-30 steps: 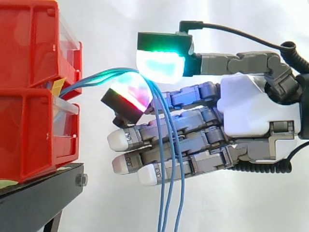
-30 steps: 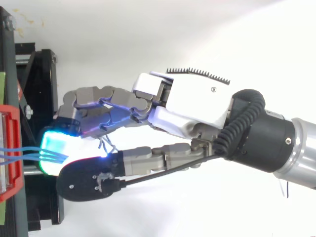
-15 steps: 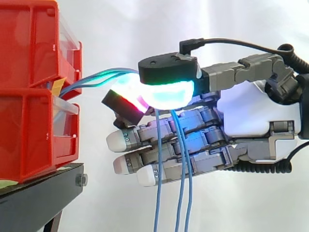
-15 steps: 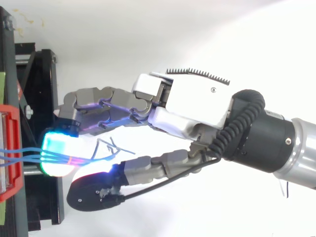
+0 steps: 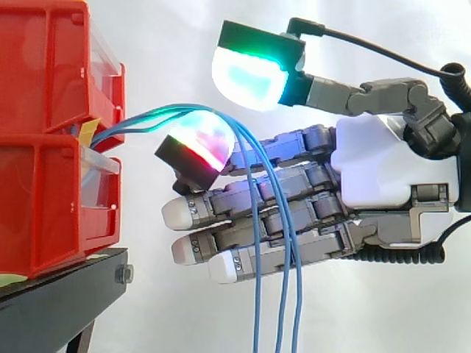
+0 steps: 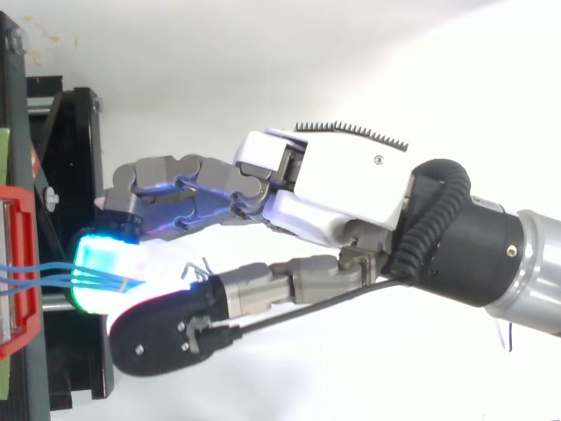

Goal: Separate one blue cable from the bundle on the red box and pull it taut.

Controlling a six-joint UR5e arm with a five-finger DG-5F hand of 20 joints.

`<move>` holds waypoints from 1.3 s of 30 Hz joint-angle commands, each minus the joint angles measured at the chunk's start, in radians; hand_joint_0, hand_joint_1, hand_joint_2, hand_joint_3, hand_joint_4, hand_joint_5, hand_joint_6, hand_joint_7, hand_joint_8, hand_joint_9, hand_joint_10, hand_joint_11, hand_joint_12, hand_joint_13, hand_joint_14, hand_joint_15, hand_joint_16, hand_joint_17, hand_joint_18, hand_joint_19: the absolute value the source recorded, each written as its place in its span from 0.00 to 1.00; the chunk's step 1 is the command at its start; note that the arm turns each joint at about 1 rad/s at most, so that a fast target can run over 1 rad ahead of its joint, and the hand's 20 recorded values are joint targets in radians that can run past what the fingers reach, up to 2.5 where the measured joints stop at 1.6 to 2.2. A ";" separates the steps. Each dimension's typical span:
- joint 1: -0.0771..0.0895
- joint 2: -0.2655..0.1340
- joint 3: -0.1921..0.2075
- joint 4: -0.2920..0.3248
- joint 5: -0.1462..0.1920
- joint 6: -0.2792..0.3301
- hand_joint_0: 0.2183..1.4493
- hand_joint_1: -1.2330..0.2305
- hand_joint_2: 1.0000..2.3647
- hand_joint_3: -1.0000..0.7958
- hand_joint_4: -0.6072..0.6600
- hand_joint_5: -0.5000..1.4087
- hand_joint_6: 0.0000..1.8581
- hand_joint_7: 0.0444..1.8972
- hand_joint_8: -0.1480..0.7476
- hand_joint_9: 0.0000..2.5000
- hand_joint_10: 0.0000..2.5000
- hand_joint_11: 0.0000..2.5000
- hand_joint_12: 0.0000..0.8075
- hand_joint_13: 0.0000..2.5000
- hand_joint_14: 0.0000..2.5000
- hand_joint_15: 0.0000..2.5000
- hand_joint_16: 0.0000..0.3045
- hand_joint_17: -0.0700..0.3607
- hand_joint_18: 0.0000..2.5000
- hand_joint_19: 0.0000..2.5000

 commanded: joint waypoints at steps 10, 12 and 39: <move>0.000 0.000 0.000 0.000 0.000 0.000 0.37 0.43 0.01 0.42 0.63 0.21 0.27 0.65 0.50 0.24 0.00 0.11 0.43 0.15 0.00 0.05 0.16 0.41 0.16 0.14; 0.000 0.000 0.000 0.000 0.000 0.000 0.40 0.41 0.01 0.49 0.63 0.21 0.27 0.65 0.50 0.26 0.00 0.12 0.43 0.16 0.00 0.06 0.16 0.41 0.16 0.15; -0.003 0.000 0.000 0.000 -0.012 0.000 0.39 0.23 0.01 0.46 0.59 0.19 0.27 0.64 0.45 0.21 0.00 0.12 0.41 0.11 0.00 0.04 0.16 0.42 0.13 0.12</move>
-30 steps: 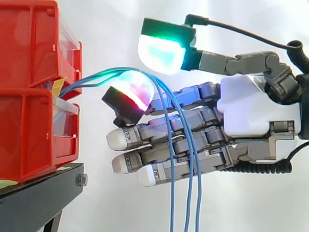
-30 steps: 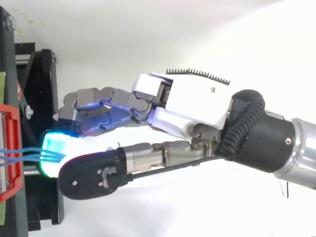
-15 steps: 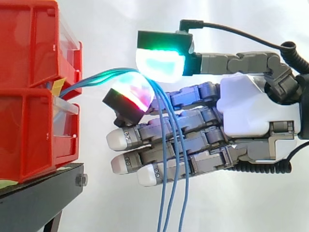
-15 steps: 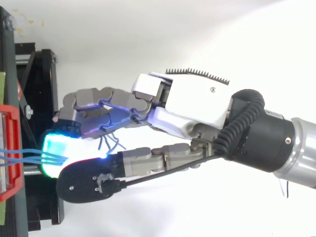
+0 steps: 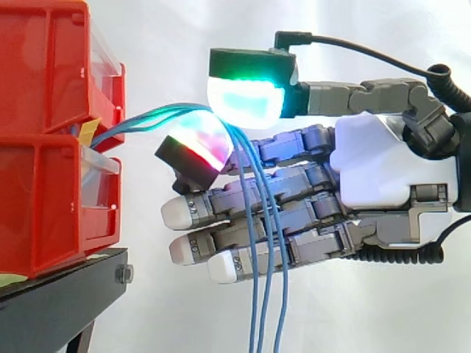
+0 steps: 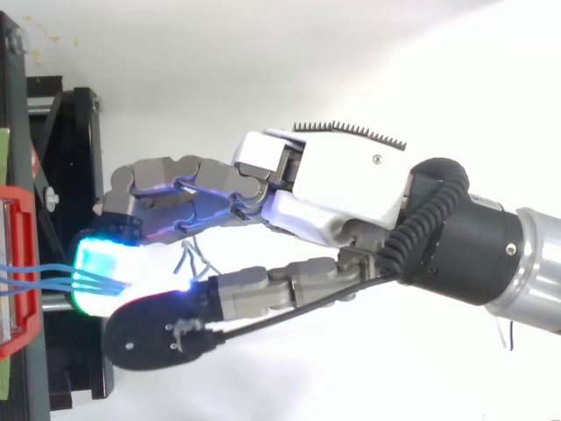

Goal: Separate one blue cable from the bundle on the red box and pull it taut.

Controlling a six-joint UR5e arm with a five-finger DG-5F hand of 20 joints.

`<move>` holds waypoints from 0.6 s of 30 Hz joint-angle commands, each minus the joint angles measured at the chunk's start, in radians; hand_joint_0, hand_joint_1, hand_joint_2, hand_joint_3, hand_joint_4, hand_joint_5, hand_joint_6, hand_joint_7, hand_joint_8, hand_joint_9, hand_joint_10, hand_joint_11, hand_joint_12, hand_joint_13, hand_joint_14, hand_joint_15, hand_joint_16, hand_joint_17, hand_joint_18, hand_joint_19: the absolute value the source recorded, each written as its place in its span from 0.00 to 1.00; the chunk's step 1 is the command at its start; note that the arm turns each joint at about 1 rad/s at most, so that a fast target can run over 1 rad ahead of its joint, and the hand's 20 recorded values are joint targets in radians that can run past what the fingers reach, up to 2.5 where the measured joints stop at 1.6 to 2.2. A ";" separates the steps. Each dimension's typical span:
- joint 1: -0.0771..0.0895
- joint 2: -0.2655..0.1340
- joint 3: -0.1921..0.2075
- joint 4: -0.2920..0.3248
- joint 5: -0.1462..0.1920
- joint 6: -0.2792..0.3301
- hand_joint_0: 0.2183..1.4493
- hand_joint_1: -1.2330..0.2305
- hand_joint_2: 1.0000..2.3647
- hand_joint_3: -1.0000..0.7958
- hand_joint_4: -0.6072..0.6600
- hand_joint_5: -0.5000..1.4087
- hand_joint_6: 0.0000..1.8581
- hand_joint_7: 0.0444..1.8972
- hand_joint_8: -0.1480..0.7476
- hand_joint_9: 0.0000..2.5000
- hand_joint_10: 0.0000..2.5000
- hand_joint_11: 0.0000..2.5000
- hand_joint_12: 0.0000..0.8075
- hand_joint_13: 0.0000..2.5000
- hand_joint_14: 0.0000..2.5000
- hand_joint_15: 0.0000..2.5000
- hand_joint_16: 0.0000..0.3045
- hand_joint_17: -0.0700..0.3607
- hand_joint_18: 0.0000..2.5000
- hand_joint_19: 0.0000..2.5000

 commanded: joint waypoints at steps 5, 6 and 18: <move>0.002 0.000 0.000 0.000 0.000 0.000 0.39 0.26 0.01 0.49 0.60 0.19 0.27 0.65 0.47 0.23 0.00 0.12 0.42 0.13 0.00 0.04 0.16 0.42 0.13 0.12; 0.000 0.000 0.000 0.000 0.000 0.000 0.39 0.26 0.01 0.49 0.60 0.19 0.27 0.65 0.47 0.23 0.00 0.12 0.42 0.13 0.00 0.05 0.16 0.42 0.13 0.13; 0.002 0.000 0.000 0.000 -0.002 0.000 0.30 0.40 0.00 0.32 0.64 0.20 0.27 0.65 0.49 0.25 0.00 0.12 0.44 0.15 0.00 0.05 0.16 0.42 0.14 0.14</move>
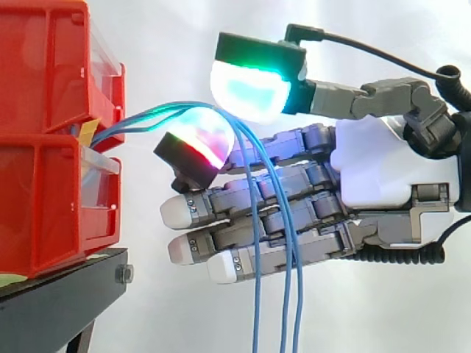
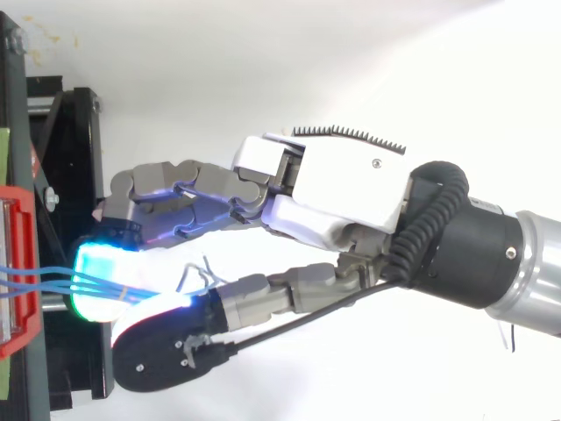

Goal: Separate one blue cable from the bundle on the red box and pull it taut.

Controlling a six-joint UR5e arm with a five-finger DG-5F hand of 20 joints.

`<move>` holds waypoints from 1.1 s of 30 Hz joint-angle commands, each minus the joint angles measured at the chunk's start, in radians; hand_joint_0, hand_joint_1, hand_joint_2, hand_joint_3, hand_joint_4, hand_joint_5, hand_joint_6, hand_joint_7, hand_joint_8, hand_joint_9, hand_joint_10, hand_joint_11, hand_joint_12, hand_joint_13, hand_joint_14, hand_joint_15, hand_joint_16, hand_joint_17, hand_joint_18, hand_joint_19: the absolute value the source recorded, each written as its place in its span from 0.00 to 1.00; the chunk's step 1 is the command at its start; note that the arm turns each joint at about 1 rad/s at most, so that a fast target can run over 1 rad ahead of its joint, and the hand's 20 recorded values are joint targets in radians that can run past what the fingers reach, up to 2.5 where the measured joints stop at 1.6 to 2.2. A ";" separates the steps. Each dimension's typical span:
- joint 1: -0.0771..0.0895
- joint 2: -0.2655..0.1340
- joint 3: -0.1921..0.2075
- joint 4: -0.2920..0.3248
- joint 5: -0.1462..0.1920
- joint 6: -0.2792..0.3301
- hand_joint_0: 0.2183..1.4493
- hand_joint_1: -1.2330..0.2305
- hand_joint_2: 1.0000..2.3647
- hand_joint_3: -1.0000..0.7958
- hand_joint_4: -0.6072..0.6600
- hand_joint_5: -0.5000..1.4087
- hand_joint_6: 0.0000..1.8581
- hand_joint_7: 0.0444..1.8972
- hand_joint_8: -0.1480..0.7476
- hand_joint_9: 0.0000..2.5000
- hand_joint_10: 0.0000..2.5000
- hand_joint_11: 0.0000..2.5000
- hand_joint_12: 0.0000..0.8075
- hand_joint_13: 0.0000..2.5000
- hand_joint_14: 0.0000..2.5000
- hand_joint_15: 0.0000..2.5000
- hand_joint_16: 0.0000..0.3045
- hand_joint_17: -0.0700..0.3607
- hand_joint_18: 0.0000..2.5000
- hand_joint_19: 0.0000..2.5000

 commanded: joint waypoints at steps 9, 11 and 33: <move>-0.001 0.000 0.000 -0.002 0.000 0.000 0.32 0.47 0.00 0.30 0.64 0.21 0.27 0.66 0.50 0.26 0.00 0.12 0.44 0.16 0.00 0.06 0.16 0.42 0.16 0.14; 0.000 0.000 0.000 -0.002 0.000 0.000 0.32 0.48 0.00 0.29 0.64 0.21 0.27 0.65 0.50 0.27 0.00 0.12 0.44 0.16 0.00 0.06 0.16 0.42 0.16 0.14; -0.001 0.000 0.000 -0.002 0.000 0.000 0.43 0.27 0.01 0.46 0.61 0.20 0.27 0.64 0.47 0.24 0.00 0.12 0.42 0.14 0.00 0.05 0.16 0.41 0.14 0.13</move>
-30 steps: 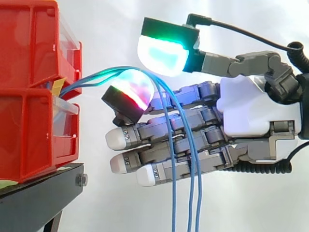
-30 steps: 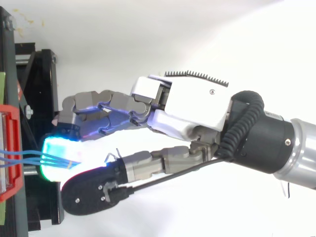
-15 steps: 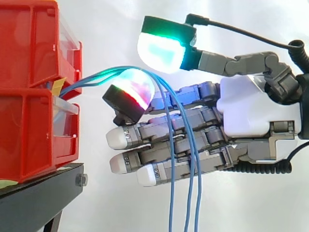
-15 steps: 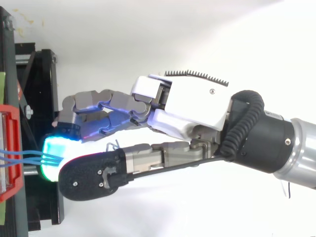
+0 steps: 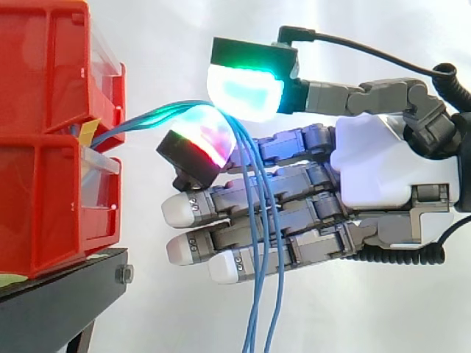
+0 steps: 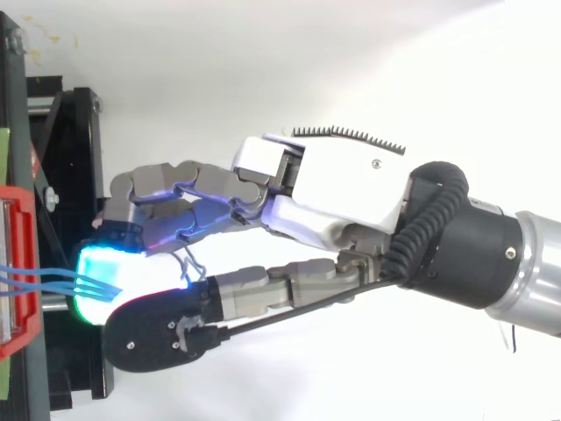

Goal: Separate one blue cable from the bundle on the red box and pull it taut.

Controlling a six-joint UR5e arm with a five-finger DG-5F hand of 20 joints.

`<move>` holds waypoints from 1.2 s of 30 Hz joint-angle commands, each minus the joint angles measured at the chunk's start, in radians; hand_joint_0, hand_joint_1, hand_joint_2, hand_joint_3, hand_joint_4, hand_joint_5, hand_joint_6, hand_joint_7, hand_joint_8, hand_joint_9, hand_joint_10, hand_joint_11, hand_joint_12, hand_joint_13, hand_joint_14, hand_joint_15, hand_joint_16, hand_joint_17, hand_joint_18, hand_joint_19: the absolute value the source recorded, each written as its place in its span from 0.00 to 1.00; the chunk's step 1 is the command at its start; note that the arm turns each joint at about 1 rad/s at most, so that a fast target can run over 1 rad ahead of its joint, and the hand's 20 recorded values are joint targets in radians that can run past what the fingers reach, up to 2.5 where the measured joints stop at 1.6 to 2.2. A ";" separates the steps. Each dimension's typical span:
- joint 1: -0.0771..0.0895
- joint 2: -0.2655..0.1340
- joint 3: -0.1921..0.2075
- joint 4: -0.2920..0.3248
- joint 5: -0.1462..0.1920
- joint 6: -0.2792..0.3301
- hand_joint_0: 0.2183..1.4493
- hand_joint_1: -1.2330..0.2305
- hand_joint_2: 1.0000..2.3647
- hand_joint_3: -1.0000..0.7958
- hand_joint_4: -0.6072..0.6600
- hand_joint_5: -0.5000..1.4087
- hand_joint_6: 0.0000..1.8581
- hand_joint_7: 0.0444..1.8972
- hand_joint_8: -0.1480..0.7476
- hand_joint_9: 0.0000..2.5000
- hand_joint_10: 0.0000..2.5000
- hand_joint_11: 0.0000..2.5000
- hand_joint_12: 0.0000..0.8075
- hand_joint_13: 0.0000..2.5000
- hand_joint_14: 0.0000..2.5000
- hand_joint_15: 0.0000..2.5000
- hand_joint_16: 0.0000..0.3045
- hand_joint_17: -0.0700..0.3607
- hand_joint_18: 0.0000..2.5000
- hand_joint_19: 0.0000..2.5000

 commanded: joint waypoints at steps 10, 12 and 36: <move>-0.001 -0.001 0.000 -0.001 0.000 0.000 0.45 0.22 0.01 0.41 0.60 0.19 0.27 0.63 0.45 0.22 0.00 0.12 0.41 0.13 0.00 0.04 0.16 0.41 0.13 0.12; -0.001 0.000 0.000 -0.001 0.000 -0.002 0.44 0.21 0.01 0.39 0.59 0.19 0.27 0.63 0.45 0.22 0.00 0.12 0.41 0.13 0.00 0.04 0.16 0.41 0.14 0.11; -0.003 0.000 0.000 0.002 -0.006 -0.002 0.38 0.43 0.01 0.37 0.64 0.20 0.27 0.61 0.51 0.28 0.00 0.12 0.44 0.18 0.00 0.06 0.16 0.41 0.18 0.15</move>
